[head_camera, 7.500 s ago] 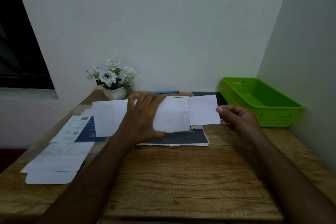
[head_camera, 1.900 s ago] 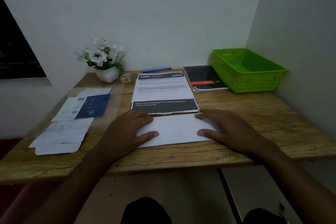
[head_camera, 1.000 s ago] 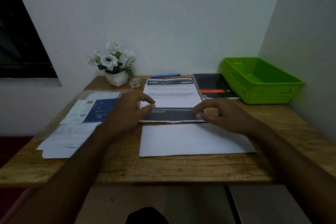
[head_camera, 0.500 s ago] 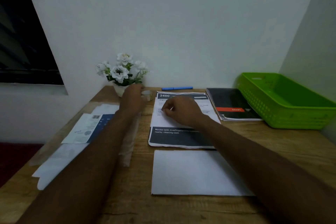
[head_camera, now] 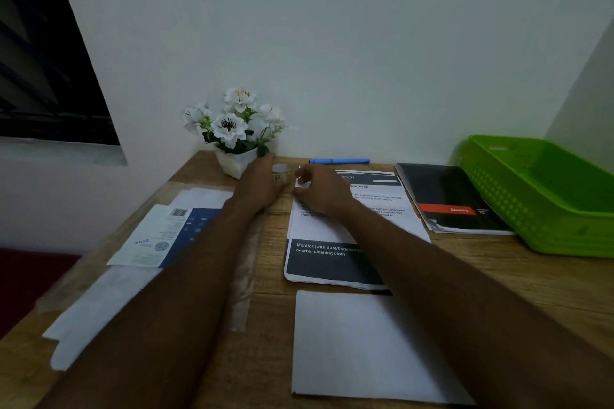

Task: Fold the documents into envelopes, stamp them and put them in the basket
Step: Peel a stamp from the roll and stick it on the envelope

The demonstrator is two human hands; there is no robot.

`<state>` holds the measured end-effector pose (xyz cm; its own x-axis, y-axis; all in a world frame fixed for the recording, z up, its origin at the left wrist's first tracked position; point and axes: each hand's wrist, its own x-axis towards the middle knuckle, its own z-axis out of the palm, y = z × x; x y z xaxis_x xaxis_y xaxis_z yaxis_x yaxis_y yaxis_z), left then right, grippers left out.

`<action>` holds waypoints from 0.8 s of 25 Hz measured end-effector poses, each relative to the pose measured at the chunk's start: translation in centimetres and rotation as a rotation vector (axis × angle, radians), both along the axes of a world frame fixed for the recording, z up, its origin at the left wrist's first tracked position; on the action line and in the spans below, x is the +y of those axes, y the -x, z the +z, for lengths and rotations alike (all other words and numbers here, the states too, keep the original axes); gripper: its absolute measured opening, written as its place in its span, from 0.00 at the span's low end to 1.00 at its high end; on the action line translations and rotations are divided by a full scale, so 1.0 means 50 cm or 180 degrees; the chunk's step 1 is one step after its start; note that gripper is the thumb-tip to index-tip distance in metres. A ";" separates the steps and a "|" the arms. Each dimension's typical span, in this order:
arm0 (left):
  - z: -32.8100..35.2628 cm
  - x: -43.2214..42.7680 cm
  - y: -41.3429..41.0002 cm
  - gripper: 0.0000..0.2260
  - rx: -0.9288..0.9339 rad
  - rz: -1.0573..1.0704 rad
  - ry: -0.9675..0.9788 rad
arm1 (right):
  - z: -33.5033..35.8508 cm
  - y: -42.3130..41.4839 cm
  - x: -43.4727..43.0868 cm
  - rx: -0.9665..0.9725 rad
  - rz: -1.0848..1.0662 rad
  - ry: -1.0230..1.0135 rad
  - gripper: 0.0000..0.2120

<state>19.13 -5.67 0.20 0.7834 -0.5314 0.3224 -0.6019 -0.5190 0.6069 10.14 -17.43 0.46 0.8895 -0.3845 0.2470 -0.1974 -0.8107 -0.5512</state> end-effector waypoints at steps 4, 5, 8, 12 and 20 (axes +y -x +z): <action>-0.006 -0.007 -0.008 0.24 -0.0043 0.0015 0.0119 | -0.002 -0.011 -0.001 0.0070 0.0005 0.0052 0.18; -0.007 -0.009 -0.010 0.24 -0.0070 0.0014 0.0109 | -0.002 -0.012 -0.001 0.0075 -0.0003 0.0090 0.18; -0.003 -0.010 -0.012 0.19 -0.0177 0.0004 0.0180 | -0.001 -0.008 -0.001 0.0015 -0.0050 0.0181 0.18; 0.017 -0.017 0.016 0.21 -0.0178 -0.0090 0.0668 | 0.013 0.021 -0.014 -0.0306 -0.0037 -0.0094 0.20; 0.094 0.000 0.140 0.20 0.0594 -0.0937 0.1624 | 0.097 0.192 -0.044 -0.1113 0.0497 -0.1018 0.20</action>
<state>12.11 -5.69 4.92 0.6948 -0.5488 0.4647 -0.5356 0.0363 0.8437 0.52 -19.62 5.31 0.8274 -0.3585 0.4322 0.1541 -0.5952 -0.7887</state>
